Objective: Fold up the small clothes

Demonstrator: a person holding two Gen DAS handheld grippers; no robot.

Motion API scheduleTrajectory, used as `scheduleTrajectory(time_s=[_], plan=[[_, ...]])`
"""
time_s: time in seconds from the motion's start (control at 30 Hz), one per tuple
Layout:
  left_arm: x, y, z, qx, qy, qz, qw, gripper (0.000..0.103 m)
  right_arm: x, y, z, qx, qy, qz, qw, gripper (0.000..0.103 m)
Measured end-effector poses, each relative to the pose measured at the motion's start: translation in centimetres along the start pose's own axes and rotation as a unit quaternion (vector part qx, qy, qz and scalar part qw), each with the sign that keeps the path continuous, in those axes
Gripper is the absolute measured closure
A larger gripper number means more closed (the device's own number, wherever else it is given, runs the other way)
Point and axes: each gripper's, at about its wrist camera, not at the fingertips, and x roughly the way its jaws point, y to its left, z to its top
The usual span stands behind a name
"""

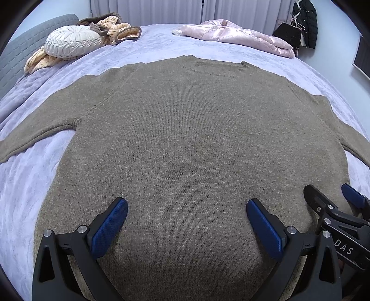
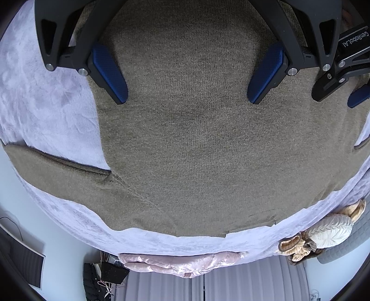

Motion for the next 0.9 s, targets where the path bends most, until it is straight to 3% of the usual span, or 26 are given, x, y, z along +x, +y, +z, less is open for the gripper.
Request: scheduleTrajectory(time_s=[0.17, 0.5, 0.63, 0.9], plan=[[-0.1, 0.3, 0.8, -0.006, 0.04, -0.004, 0.9992, 0.0, 0.0, 0.1, 0.3, -0.004, 0.013, -0.004, 1.0, 0.0], [0.1, 0.0, 2.7, -0.015, 0.12, 0.013, 0.9926, 0.0, 0.3, 0.5, 1.9, -0.033, 0.091, -0.011, 0.995, 0.0], [-1.3, -0.1, 3.7, -0.021, 0.117, 0.022, 0.9927, 0.0, -0.6, 0.5, 3.1, -0.044, 0.113, -0.008, 0.993, 0.0], [-5.0, -1.7, 6.1, -0.016, 0.081, 0.019, 0.9964, 0.0, -5.3, 0.4, 5.6, -0.064, 0.051, -0.009, 0.997, 0.0]])
